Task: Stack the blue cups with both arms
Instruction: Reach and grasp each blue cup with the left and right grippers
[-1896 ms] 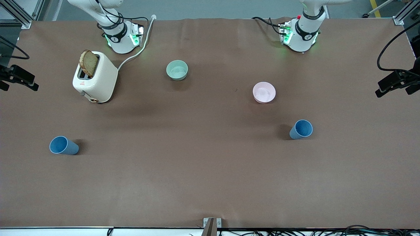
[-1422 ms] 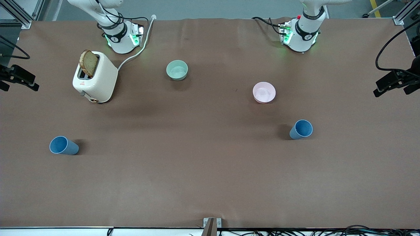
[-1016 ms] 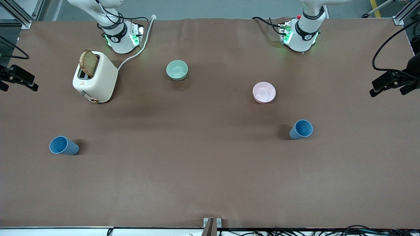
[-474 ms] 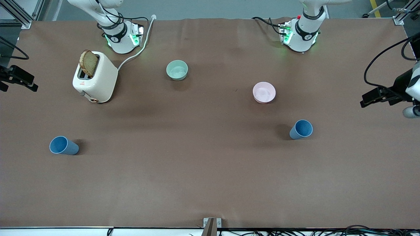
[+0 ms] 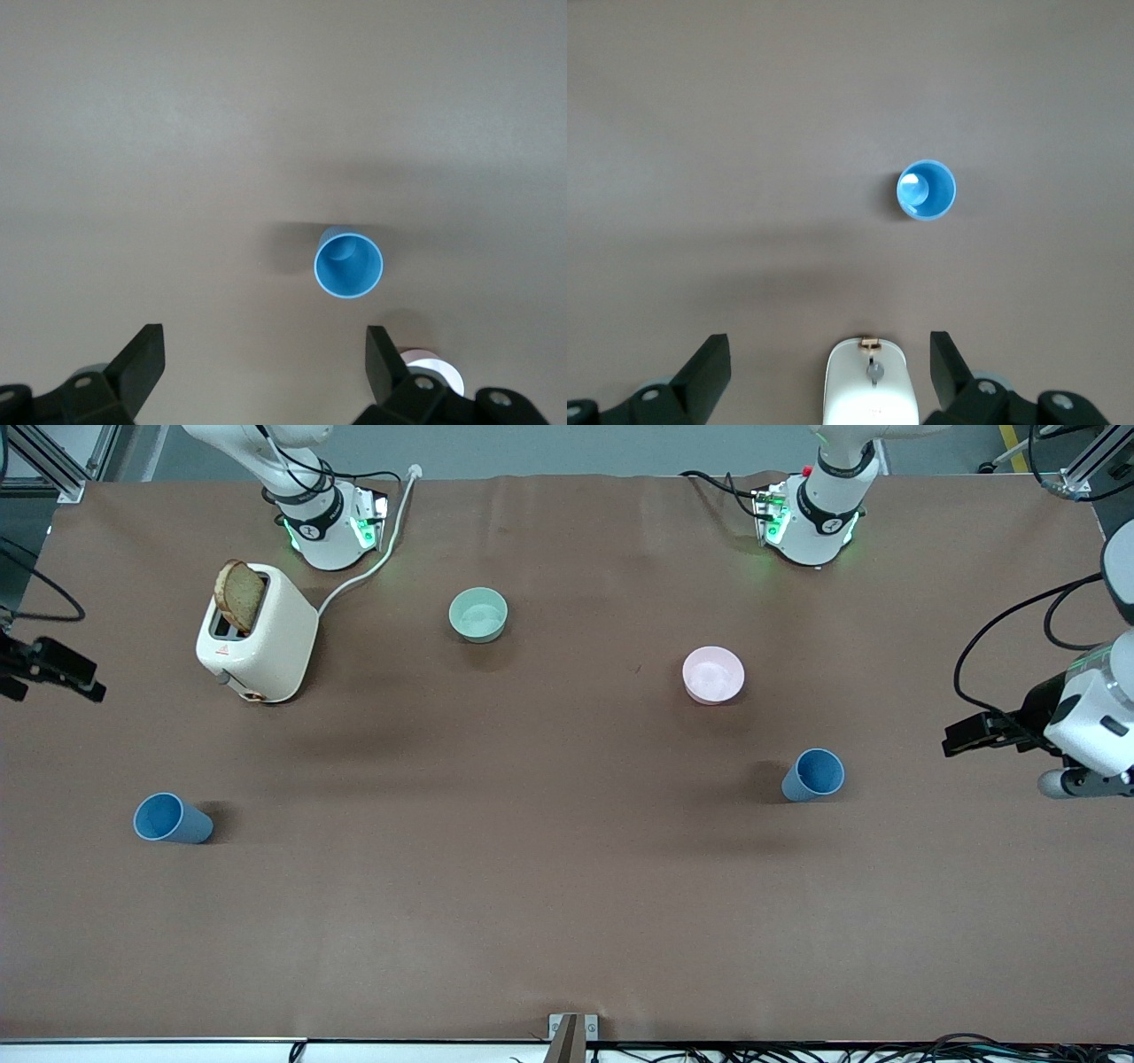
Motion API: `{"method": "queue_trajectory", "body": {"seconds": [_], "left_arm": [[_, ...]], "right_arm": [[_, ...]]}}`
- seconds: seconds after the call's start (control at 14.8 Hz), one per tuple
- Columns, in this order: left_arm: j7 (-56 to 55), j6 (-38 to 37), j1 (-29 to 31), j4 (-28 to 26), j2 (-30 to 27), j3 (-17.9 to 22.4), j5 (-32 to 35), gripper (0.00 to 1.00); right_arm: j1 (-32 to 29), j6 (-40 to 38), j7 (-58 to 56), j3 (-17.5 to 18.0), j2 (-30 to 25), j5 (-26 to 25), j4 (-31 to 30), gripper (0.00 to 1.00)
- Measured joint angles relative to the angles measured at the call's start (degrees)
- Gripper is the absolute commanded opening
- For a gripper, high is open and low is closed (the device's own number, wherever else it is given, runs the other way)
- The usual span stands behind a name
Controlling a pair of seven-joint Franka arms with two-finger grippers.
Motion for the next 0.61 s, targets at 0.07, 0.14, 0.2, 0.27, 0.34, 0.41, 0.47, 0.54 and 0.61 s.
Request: {"method": "queue_trajectory", "body": {"seconds": [0.07,0.14,0.2,0.27,0.34,0.41,0.47,0.54,0.61], "left_arm": [[0.01,0.08,-0.27,0.01,0.93,-0.01,0.0,1.0],[0.01,0.08,-0.6,-0.02,2.04,-0.06,0.0,1.0],[0.01,0.09,-0.91,-0.11,3.35,-0.16,0.0,1.0],[0.01,0.08,-1.03,-0.38,4.72,-0.38,0.0,1.0],[0.01,0.14,-1.05,-0.92,6.05,-0.65,0.0,1.0],[0.01,0.64,-1.06,-1.75,7.18,-0.84,0.0,1.0],[0.01,1.99,-1.05,-3.06,8.01,-1.01,0.0,1.0],[0.01,4.06,-1.05,-4.85,8.52,-1.2,0.0,1.0],[0.01,6.46,-1.04,-7.01,8.74,-1.33,0.0,1.0]], "right_arm": [[-0.4,1.77,-0.15,-0.13,1.66,-0.01,-0.02,0.99],[-0.9,3.6,-0.46,-0.16,3.38,-0.03,-0.04,0.99],[-1.55,5.37,-0.83,-0.19,5.1,-0.08,-0.07,0.99],[-2.38,7.0,-1.45,-0.2,6.79,-0.11,-0.09,0.99],[-3.34,8.56,-2.1,-0.25,8.47,-0.14,-0.1,0.99],[-4.36,10.04,-2.89,-0.27,10.09,-0.14,-0.13,0.99],[-5.29,11.49,-3.48,-0.31,11.65,-0.14,-0.19,0.99],[-6.01,12.99,-3.87,-0.33,13.03,-0.14,-0.44,0.99],[-6.51,14.52,-4.01,-0.37,14.25,-0.14,-0.9,0.99]]}}
